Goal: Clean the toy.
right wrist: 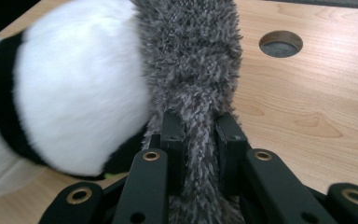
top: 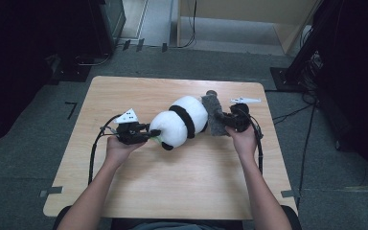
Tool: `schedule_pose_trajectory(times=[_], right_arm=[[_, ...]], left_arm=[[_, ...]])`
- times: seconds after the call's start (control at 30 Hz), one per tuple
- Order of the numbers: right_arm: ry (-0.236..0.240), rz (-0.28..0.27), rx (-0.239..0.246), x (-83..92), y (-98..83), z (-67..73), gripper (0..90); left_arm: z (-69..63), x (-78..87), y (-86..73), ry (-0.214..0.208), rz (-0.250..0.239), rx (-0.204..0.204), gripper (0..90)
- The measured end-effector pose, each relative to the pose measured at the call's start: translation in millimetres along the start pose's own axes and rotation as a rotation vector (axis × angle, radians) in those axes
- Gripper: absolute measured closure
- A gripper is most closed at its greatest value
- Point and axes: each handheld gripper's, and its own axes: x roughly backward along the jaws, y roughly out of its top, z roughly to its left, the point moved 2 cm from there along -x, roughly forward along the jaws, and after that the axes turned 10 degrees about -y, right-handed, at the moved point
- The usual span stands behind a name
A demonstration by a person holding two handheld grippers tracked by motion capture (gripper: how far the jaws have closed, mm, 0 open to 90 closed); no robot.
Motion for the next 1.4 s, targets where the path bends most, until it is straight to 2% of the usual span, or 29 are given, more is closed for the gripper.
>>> schedule_pose_trajectory(times=[0.1, 0.17, 0.3, 0.43, 0.5, 0.67, 0.83, 1.0, 1.1, 1.2, 1.27, 1.4], right_arm=[[0.014, -0.016, 0.011, 13.6, 3.9, 8.3, 77.8], [0.046, -0.037, 0.023, 23.9, 8.1, 16.9, 77.8], [0.082, -0.065, 0.072, 38.7, 15.5, 37.7, 77.7], [0.131, -0.092, 0.112, 47.1, 21.4, 60.2, 77.5], [0.163, -0.092, 0.133, 46.9, 21.7, 72.6, 77.4], [0.204, -0.078, 0.189, 40.6, 19.2, 103.9, 76.9], [0.221, -0.083, 0.229, 34.8, 16.8, 124.9, 76.8], [0.238, -0.082, 0.240, 28.3, 9.8, 138.1, 76.9], [0.222, -0.096, 0.269, 28.9, 5.3, 143.9, 77.0], [0.230, -0.089, 0.280, 30.4, 3.4, 147.8, 77.1], [0.249, -0.078, 0.298, 30.3, 1.4, 152.8, 77.1], [0.215, -0.083, 0.366, 28.0, -4.8, 162.3, 77.4]], left_arm=[[0.1, 2.9, 1.7, 0.001, -0.017, 0.024, 64.3], [-0.4, 5.3, 3.1, 0.014, -0.029, 0.036, 64.9], [-1.1, 11.7, 4.0, 0.040, -0.073, 0.061, 65.6], [-1.4, 17.2, 5.9, 0.117, -0.096, 0.077, 65.7], [-3.9, 17.4, 7.1, 0.138, -0.115, 0.080, 65.8], [-10.5, 12.3, 9.3, 0.166, -0.121, 0.077, 65.8], [-17.4, 4.7, 10.2, 0.187, -0.127, 0.080, 65.8], [-23.8, 1.1, 12.3, 0.190, -0.122, 0.091, 65.8], [-24.1, 1.3, 12.7, 0.184, -0.125, 0.100, 65.8], [-25.6, 0.4, 13.4, 0.192, -0.120, 0.086, 65.8], [-26.4, -0.6, 13.5, 0.195, -0.122, 0.084, 65.7], [-25.6, -0.3, 13.3, 0.201, -0.121, 0.092, 65.7]])
